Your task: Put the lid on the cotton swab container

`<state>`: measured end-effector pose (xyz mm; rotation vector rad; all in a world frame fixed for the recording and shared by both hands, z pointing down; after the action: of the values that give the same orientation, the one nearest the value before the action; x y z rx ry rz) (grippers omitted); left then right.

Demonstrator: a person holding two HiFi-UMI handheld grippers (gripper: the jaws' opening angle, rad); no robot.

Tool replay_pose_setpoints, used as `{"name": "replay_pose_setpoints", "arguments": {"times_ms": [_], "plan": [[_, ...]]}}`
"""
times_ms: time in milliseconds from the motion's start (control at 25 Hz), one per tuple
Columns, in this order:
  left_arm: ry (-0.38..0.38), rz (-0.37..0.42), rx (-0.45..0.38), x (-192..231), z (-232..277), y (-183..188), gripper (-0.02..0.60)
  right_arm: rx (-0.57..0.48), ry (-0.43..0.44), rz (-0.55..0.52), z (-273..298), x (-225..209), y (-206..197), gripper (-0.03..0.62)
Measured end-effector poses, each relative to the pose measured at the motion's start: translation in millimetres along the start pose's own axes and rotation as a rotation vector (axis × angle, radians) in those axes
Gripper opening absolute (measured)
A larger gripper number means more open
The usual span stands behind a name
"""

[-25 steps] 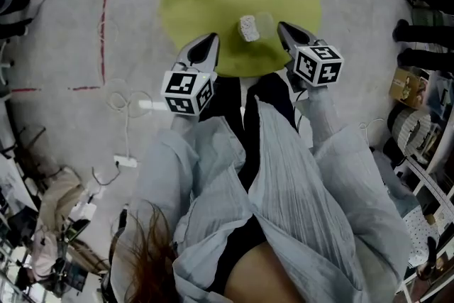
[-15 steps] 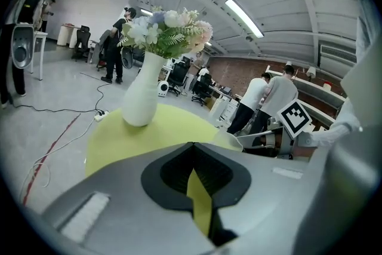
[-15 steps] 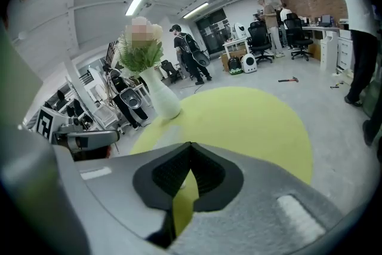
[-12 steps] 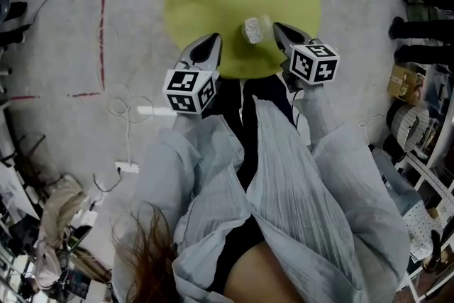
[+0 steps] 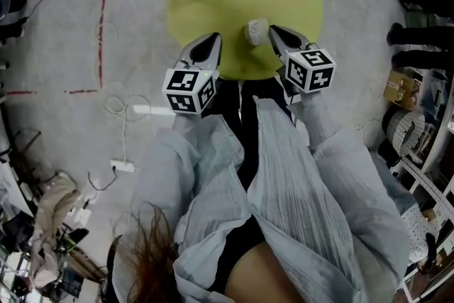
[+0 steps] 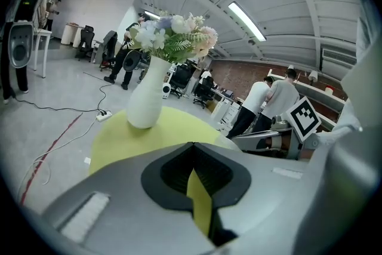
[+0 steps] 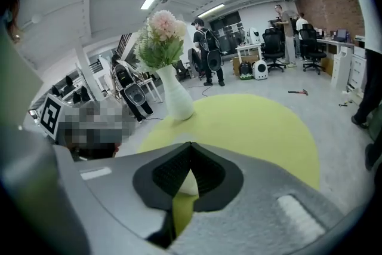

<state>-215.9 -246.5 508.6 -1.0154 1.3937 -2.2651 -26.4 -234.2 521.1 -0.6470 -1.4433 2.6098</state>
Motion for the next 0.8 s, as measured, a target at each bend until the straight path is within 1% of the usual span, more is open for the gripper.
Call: {"name": "replay_pose_setpoints", "arguments": {"times_ms": [200,360,600,800], "plan": [[0.016,-0.006,-0.006,2,-2,0,0.015,0.005,0.058,-0.035,3,15,5,0.002],[0.024,-0.009,-0.01,-1,-5,-2,0.015,0.021,0.087,-0.058,4,22,4,0.002],[0.033,-0.012,-0.01,-6,-11,-5,0.015,0.041,0.102,-0.089,5,26,1,0.002],[0.047,-0.013,-0.006,-1,-13,-7,0.015,0.057,0.105,-0.102,11,28,-1,0.002]]}}
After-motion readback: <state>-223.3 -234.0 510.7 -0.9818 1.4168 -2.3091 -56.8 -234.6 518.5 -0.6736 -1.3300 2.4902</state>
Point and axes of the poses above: the fingertips, and each gripper's own axes: z forward along the fingers, x to its left, y out of its top, the point moved 5 cm from there along -z, backward along the fingers, and after that the axes turned 10 degrees about -x, right-handed, at the moved point
